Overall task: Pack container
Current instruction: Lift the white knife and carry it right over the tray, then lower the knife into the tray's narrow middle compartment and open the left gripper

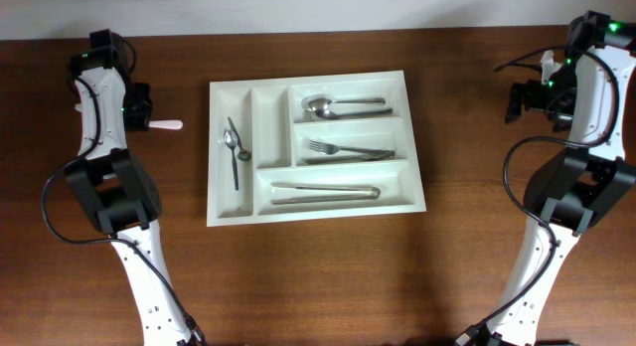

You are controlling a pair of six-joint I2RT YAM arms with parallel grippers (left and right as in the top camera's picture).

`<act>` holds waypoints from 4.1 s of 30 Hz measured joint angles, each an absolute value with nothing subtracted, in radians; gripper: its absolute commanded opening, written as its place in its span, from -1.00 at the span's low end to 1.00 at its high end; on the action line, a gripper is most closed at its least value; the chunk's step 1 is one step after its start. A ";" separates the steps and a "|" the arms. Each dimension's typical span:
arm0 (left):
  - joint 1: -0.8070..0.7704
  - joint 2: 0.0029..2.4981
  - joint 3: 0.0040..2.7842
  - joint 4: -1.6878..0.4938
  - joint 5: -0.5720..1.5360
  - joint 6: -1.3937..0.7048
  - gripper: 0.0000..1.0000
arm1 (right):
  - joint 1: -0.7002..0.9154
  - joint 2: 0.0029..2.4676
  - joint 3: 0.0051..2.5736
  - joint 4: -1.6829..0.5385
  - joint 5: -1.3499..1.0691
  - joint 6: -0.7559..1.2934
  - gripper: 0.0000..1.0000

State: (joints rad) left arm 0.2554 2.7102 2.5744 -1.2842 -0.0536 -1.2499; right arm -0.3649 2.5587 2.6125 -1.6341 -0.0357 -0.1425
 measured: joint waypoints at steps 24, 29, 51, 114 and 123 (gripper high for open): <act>0.255 2.725 2.749 -1.262 -0.008 -1.085 -0.96 | -0.365 2.559 2.613 -1.634 -0.036 -0.143 0.98; 0.252 2.725 2.899 -1.237 0.094 -0.920 -0.96 | -0.365 2.559 2.613 -1.634 -0.035 -0.143 0.98; -0.168 2.725 3.128 -1.541 0.239 -0.225 -0.96 | -0.365 2.559 2.613 -1.634 -0.035 -0.143 0.98; -0.285 2.725 2.889 -1.679 0.062 -0.291 -0.55 | -0.365 2.559 2.613 -1.634 -0.036 -0.143 0.98; -0.285 2.725 2.888 -1.678 0.054 -0.297 0.04 | -0.365 2.559 2.613 -1.634 -0.036 -0.142 0.98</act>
